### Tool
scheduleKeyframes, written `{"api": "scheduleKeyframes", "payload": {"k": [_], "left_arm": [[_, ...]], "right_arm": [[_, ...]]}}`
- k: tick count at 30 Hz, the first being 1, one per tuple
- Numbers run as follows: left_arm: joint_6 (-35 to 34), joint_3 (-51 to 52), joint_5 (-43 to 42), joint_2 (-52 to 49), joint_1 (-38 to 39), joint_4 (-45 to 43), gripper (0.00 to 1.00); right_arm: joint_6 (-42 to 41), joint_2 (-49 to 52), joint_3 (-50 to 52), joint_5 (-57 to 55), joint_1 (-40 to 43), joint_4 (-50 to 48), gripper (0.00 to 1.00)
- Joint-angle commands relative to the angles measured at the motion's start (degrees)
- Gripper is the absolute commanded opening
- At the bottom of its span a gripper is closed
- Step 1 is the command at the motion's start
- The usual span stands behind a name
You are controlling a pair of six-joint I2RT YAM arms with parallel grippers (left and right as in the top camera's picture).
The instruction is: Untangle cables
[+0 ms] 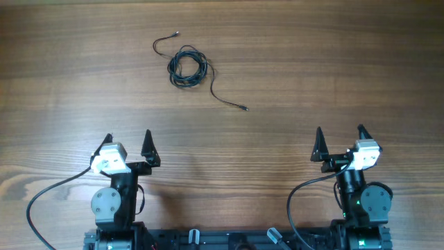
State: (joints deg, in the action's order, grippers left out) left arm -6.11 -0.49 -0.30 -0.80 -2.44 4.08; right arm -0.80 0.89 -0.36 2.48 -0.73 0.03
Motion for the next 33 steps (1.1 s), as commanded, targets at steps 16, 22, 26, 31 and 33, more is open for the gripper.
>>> {"api": "scheduleKeyframes", "payload": {"k": [16, 22, 26, 31, 33], "left_arm": [[-2.3, -3.4, -0.3, 0.2, -0.5, 2.4, 1.00], [-3.4, -14.5, -0.9, -1.2, -0.5, 9.9, 1.00], [-3.4, -23.1, -0.9, -5.4, -0.5, 13.8, 1.00], [-3.3, -37.0, -3.9, -15.9, -0.5, 21.1, 1.00], [-3.3, -42.8, -7.0, -21.0, -0.5, 24.7, 1.00]], "right_arm": [[-0.7, -0.5, 0.1, -1.0, -0.4, -0.2, 1.00], [-0.7, -0.5, 0.1, -1.0, -0.4, -0.2, 1.00], [-0.7, -0.5, 0.1, -1.0, -0.4, -0.2, 1.00], [-0.7, -0.5, 0.1, -1.0, -0.4, -0.2, 1.00], [-0.7, -0.5, 0.1, -1.0, -0.4, -0.2, 1.00]]}}
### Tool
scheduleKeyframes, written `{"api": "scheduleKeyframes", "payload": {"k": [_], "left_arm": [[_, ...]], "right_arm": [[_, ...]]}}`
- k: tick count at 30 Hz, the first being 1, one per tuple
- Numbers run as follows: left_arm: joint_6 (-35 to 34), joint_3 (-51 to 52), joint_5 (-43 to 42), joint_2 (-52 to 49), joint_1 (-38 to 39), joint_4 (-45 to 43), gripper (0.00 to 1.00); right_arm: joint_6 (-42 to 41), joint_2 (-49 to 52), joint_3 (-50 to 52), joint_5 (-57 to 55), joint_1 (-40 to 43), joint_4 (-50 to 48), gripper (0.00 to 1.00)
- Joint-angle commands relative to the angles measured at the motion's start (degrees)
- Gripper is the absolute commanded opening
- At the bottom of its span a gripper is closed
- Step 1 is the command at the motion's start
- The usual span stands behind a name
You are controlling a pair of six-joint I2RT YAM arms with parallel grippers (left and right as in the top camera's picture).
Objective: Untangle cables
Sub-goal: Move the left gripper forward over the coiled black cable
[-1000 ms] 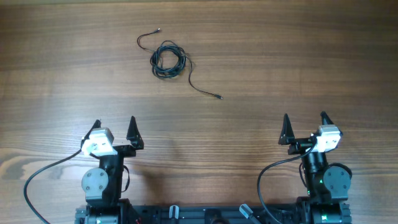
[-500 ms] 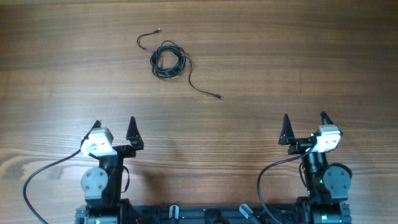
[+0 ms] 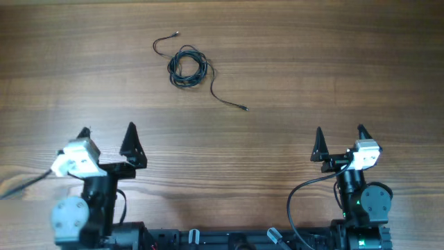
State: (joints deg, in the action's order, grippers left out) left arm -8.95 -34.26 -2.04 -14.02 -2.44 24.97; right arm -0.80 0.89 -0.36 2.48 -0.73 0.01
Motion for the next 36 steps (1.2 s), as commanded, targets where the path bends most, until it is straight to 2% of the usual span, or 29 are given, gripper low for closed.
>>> {"api": "scheduleKeyframes", "payload": {"k": [1, 8, 13, 18, 23, 36], "left_arm": [[-0.5, -12.1, -7.0, -10.4, -0.5, 5.7, 1.00], [-0.3, -33.9, -20.3, -33.4, -0.5, 21.9, 1.00], [-0.3, -43.1, -22.2, -46.4, -0.5, 32.0, 1.00], [-0.5, -44.2, -25.7, -54.9, -0.5, 36.0, 1.00], [-0.5, -44.2, -28.6, -60.6, -0.5, 36.2, 1.00], [-2.8, -44.1, -28.6, -66.8, -0.3, 35.1, 1.00]], "right_arm": [[-0.7, -0.5, 0.1, -1.0, -0.4, -0.2, 1.00], [-0.7, -0.5, 0.1, -1.0, -0.4, -0.2, 1.00], [-0.7, -0.5, 0.1, -1.0, -0.4, -0.2, 1.00], [-0.7, -0.5, 0.1, -1.0, -0.4, -0.2, 1.00], [-0.7, -0.5, 0.1, -1.0, -0.4, -0.2, 1.00], [-0.7, -0.5, 0.1, -1.0, -0.4, -0.2, 1.00]]}}
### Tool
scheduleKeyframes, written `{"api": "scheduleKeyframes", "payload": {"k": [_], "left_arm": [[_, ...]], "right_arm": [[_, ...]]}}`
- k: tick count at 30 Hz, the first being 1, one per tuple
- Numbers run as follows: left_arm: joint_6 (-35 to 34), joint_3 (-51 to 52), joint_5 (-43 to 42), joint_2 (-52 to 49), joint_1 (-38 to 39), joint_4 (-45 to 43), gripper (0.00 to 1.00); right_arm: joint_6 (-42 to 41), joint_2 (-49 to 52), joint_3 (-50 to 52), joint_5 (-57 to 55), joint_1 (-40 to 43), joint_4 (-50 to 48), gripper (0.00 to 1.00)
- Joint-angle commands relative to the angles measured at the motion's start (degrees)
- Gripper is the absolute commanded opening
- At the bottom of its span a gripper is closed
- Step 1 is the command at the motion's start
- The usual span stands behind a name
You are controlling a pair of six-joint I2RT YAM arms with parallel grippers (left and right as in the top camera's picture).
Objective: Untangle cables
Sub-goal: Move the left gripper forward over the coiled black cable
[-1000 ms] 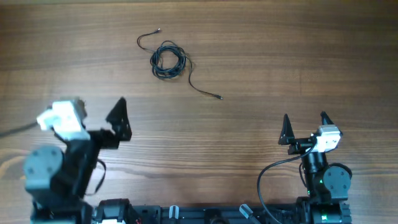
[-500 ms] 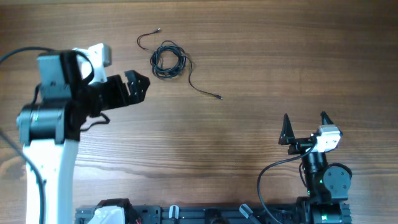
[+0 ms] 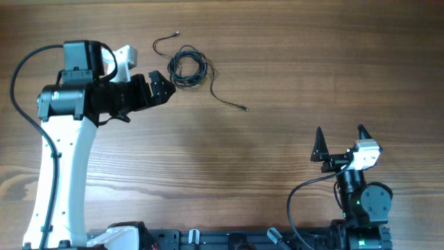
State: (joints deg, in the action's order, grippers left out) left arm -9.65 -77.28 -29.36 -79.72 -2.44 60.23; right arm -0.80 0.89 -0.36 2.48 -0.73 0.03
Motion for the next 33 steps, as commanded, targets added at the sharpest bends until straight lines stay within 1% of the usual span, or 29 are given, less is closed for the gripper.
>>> {"api": "scheduleKeyframes", "payload": {"k": [1, 6, 14, 19, 21, 22, 23, 24, 25, 26, 27, 33], "left_arm": [[-3.1, -1.0, -1.2, -1.3, -0.3, -0.2, 1.00], [-6.3, -1.0, -1.2, -2.5, -0.3, -0.2, 1.00], [-6.4, -1.0, -1.2, -4.7, -0.3, -0.2, 1.00], [-10.6, -0.9, -0.8, -6.6, -0.3, -1.0, 1.00], [-10.6, -0.9, -0.7, -7.5, -0.3, -1.1, 1.00], [-10.5, -0.9, -0.4, -8.0, -0.3, -1.3, 0.98], [-10.6, -0.6, 0.0, -8.5, -0.2, -1.8, 0.92], [-10.6, -0.5, 0.3, -8.8, -0.2, -2.1, 0.80], [-10.5, -0.4, 0.5, -9.3, 0.0, -2.4, 0.46], [-10.6, -0.4, 0.5, -9.9, 0.2, -2.9, 0.06], [-10.6, -0.4, 0.5, -10.4, 0.5, -3.4, 0.04], [-11.0, -0.4, 0.5, -14.1, 4.4, -8.3, 0.04]], "right_arm": [[-0.7, -0.5, 0.1, -1.0, -0.4, -0.2, 1.00], [-0.7, -0.5, 0.1, -1.0, -0.4, -0.2, 1.00], [-0.7, -0.5, 0.1, -1.0, -0.4, -0.2, 1.00], [-0.7, -0.5, 0.1, -1.0, -0.4, -0.2, 0.99], [-0.7, -0.5, 0.1, -1.0, -0.4, -0.2, 1.00], [-0.7, -0.5, 0.1, -1.0, -0.4, -0.2, 1.00], [-0.7, -0.5, 0.1, -1.0, -0.4, -0.2, 1.00], [-0.7, -0.5, 0.1, -1.0, -0.4, -0.2, 1.00], [-0.7, -0.5, 0.1, -1.0, -0.4, -0.2, 1.00], [-0.7, -0.5, 0.1, -1.0, -0.4, -0.2, 1.00], [-0.7, -0.5, 0.1, -1.0, -0.4, -0.2, 1.00], [-0.7, -0.5, 0.1, -1.0, -0.4, -0.2, 1.00]]}}
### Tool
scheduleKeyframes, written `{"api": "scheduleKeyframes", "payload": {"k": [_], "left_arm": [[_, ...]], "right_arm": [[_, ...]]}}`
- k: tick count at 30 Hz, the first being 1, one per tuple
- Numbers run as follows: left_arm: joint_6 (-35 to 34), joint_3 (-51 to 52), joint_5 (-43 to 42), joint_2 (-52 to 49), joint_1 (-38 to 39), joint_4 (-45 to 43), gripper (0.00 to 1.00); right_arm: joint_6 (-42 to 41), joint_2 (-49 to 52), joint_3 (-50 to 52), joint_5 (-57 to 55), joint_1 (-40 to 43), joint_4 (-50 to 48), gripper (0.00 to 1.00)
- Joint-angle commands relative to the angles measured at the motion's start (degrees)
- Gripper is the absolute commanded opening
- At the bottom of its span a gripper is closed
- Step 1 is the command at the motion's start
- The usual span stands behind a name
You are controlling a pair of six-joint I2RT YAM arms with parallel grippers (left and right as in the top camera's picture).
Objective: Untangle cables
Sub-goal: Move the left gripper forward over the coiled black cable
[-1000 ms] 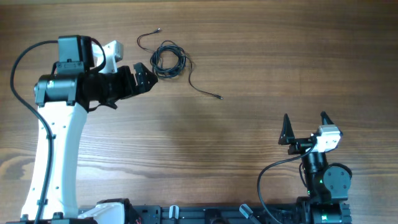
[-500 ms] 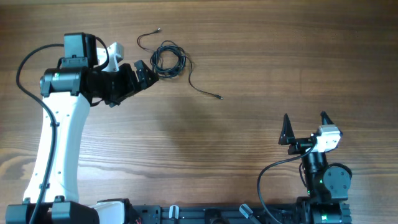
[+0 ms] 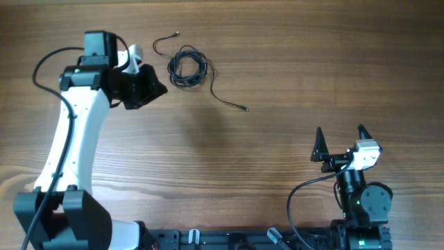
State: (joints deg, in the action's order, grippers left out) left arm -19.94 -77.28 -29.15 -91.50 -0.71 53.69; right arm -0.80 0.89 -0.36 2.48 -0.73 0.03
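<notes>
A thin black cable (image 3: 188,68) lies coiled into a small tangled ring at the back of the table. One loose end curls up and left to a plug (image 3: 177,32). The other end trails down and right to a plug (image 3: 244,109). My left gripper (image 3: 157,80) hangs just left of the coil, its fingers spread and pointing toward it, holding nothing. The right gripper (image 3: 340,129) stays open near the front right, far from the cable.
The wooden table (image 3: 291,62) carries nothing but the cable. The left arm (image 3: 69,146) reaches from the front left up along the left side. The arm bases and their leads sit at the front edge.
The left gripper has shifted slightly left and back from the coil and turned, with the arm more upright. The cable and the right arm are unchanged.
Both grippers first rested open at the front edge, the cable lying coiled at the back. The left arm then swung a little left, later reached out beside the coil's left edge, and now hovers there. The cable has kept its shape throughout.
</notes>
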Motion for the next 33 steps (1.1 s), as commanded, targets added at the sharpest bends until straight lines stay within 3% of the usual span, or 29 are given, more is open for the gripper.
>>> {"api": "scheduleKeyframes", "payload": {"k": [1, 7, 20, 31, 33], "left_arm": [[-0.7, -0.4, 0.3, -3.0, 3.5, -2.3, 0.04], [-4.6, -0.4, 6.1, -6.3, 8.3, -4.3, 0.04], [-4.5, -0.4, 16.2, -8.6, 12.6, -10.7, 0.04], [-4.5, -0.3, 16.9, -8.6, 12.6, -16.0, 0.05], [-4.6, -0.3, 16.8, -8.6, 12.6, -15.9, 0.11]], "right_arm": [[-0.7, -0.5, 0.1, -1.0, -0.4, -0.2, 1.00], [-0.7, -0.5, 0.1, -1.0, -0.4, -0.2, 1.00], [-0.7, -0.5, 0.1, -1.0, -0.4, -0.2, 1.00], [-0.7, -0.5, 0.1, -1.0, -0.4, -0.2, 1.00], [-0.7, -0.5, 0.1, -1.0, -0.4, -0.2, 1.00]]}}
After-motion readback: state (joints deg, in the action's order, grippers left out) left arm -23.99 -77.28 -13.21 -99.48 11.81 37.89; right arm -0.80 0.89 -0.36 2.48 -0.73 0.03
